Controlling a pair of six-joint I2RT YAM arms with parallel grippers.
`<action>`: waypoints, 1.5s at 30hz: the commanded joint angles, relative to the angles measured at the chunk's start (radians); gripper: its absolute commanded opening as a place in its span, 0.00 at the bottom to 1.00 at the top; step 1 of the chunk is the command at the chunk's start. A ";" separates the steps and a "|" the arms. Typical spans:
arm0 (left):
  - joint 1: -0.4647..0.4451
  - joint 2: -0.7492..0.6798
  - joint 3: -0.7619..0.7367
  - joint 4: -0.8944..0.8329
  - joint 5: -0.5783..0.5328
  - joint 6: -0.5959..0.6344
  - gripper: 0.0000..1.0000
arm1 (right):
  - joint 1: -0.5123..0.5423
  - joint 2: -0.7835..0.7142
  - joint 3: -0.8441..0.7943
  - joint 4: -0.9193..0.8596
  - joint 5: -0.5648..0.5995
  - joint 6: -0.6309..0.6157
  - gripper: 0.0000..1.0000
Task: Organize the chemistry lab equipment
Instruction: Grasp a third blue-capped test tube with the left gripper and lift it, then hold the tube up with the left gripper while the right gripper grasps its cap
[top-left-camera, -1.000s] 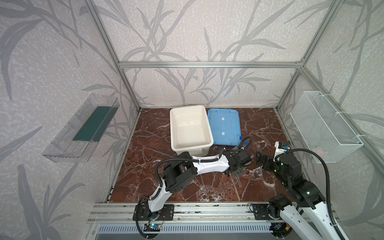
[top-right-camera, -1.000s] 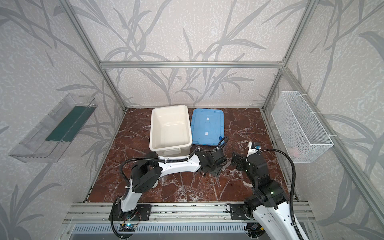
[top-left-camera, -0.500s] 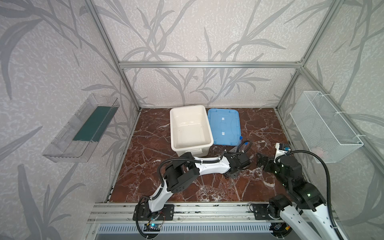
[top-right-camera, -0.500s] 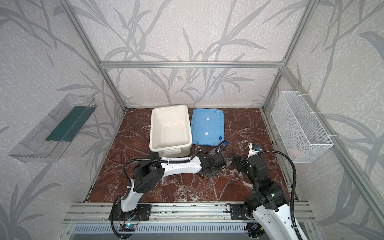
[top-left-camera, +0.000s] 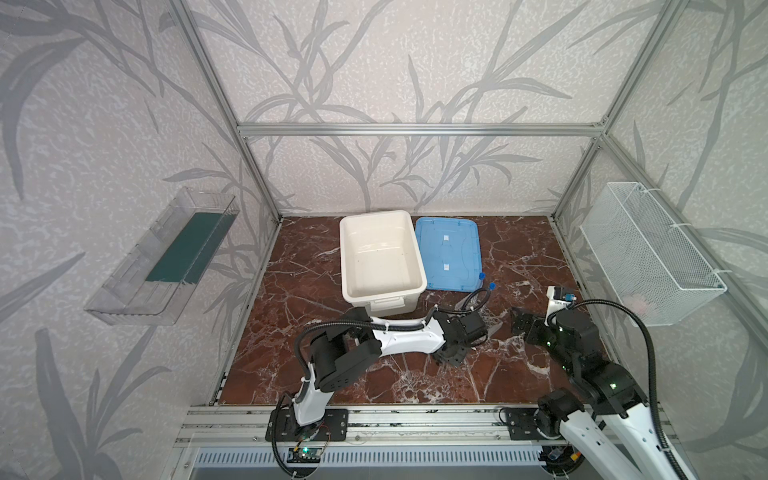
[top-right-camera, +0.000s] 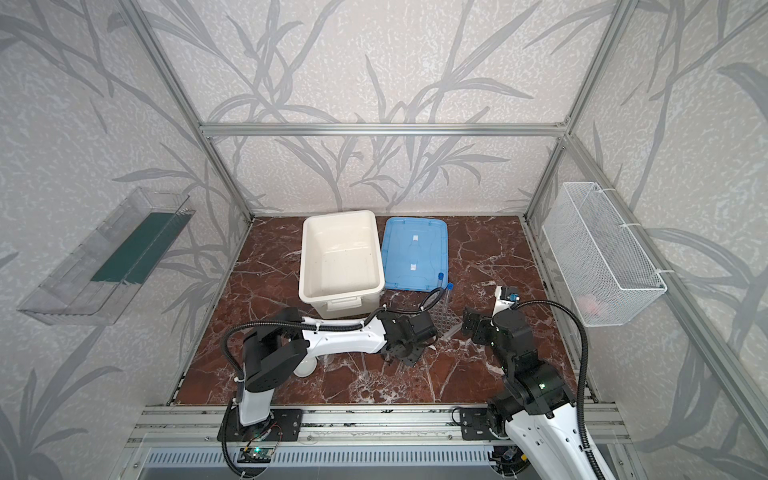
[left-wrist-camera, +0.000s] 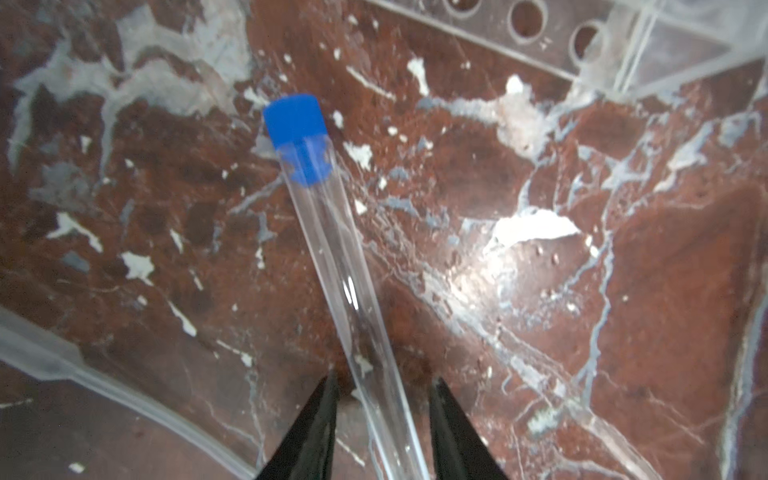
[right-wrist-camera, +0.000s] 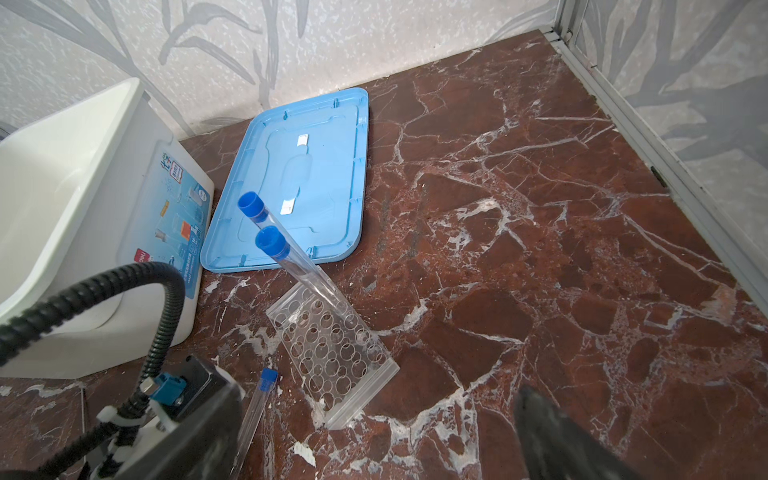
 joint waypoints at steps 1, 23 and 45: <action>-0.005 -0.047 -0.051 0.002 0.091 -0.001 0.39 | -0.002 0.020 0.000 0.036 -0.038 -0.010 1.00; 0.006 -0.067 -0.096 0.016 0.044 -0.021 0.19 | -0.002 0.095 -0.035 0.125 -0.237 -0.049 0.99; 0.009 -0.309 -0.337 0.327 0.101 0.042 0.14 | -0.003 0.163 -0.083 0.233 -0.387 -0.013 0.99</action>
